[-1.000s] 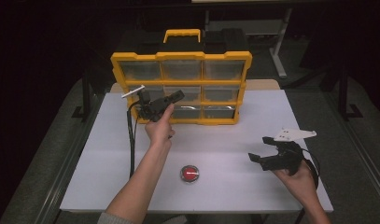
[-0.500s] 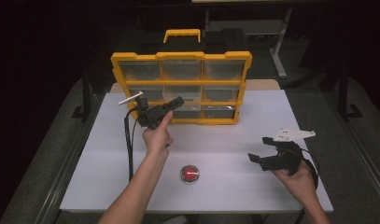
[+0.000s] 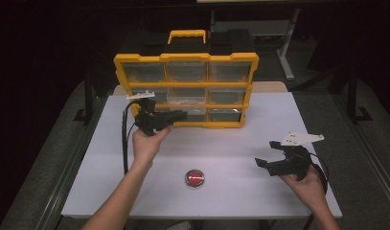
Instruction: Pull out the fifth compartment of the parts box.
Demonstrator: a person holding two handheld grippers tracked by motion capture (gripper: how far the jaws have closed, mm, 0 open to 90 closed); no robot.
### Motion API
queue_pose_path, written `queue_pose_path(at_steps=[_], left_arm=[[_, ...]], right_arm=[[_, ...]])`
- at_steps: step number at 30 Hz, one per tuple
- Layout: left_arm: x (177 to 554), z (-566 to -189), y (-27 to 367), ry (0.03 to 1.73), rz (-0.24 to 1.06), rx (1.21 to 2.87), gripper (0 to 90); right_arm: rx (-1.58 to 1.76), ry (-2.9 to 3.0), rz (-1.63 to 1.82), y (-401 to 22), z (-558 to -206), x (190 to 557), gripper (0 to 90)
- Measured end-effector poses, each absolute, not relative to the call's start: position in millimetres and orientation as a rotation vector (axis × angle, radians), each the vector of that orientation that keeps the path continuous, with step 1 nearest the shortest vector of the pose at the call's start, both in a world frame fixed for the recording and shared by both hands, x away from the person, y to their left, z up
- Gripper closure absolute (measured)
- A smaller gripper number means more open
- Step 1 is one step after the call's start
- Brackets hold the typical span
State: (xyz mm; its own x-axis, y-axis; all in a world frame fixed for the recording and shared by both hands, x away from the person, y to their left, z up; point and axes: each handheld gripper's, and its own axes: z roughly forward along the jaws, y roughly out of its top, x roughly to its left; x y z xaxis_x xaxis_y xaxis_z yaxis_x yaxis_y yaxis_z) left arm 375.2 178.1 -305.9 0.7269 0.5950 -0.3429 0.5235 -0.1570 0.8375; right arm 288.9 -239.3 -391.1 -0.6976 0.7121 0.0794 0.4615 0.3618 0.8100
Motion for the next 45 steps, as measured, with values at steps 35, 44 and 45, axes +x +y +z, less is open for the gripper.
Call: queue_pose_path(at_steps=[35,44,45], left_arm=[[453.9,-266.9,137.3,0.401,0.18,2.471,61.0],[450.6,-267.2,137.0,0.335,0.169,2.489,68.9],[449.2,-267.5,137.2,0.342,0.158,2.478,69.0]], right_arm=[[1.009,2.384,1.284,-238.5,-394.4,294.3,14.5],[1.006,2.389,1.28,-238.2,-394.5,294.0,14.5],[1.006,2.387,1.281,-238.5,-394.5,294.0,14.5]])
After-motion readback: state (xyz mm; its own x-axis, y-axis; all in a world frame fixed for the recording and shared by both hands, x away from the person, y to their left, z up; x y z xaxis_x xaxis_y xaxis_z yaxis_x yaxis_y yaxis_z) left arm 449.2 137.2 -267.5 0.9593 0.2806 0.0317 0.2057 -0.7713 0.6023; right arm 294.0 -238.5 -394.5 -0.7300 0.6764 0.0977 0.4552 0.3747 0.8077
